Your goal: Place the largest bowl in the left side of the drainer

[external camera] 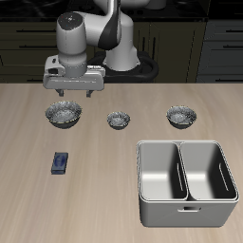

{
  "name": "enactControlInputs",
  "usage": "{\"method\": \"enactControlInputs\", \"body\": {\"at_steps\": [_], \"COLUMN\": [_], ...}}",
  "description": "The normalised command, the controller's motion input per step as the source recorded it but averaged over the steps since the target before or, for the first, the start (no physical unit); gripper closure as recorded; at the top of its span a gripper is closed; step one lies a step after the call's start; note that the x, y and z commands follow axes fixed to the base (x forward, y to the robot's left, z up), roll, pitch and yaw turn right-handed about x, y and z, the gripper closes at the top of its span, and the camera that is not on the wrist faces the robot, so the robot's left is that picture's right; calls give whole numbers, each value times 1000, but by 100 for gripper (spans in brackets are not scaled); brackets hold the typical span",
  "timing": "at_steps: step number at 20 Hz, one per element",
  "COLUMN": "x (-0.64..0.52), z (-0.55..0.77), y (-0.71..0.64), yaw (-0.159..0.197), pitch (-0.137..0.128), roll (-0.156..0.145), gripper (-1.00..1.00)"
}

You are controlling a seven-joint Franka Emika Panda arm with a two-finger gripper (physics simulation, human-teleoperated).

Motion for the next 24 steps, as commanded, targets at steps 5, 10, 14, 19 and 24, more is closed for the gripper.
{"method": "enactControlInputs", "body": {"at_steps": [5, 10, 14, 19, 24], "x": [-22, 43, 18, -31, -19], "z": [-326, -339, -214, -268, -250], "y": [-12, 41, -30, -5, 58], "yaw": [27, 26, 6, 1, 1], "pitch": [25, 38, 28, 44, 42], "roll": [-17, -4, -18, 10, 10], "gripper": [-100, -100, -100, -100, -100]}}
